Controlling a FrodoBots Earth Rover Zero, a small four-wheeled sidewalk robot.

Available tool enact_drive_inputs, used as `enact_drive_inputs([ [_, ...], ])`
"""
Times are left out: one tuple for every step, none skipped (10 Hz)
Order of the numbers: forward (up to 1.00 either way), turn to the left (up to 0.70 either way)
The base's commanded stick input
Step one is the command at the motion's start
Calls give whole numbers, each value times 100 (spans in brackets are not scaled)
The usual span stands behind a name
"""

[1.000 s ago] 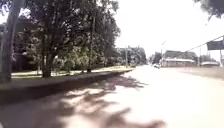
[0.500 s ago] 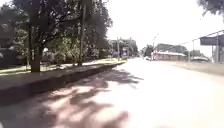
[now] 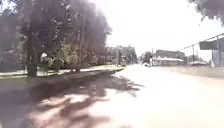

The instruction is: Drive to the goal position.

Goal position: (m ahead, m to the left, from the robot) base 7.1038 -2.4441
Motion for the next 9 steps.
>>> enact_drive_inputs([
  [70,0],
  [70,0],
  [70,0],
  [70,0],
  [70,0],
  [70,0],
  [70,0],
  [70,0],
  [70,0],
])
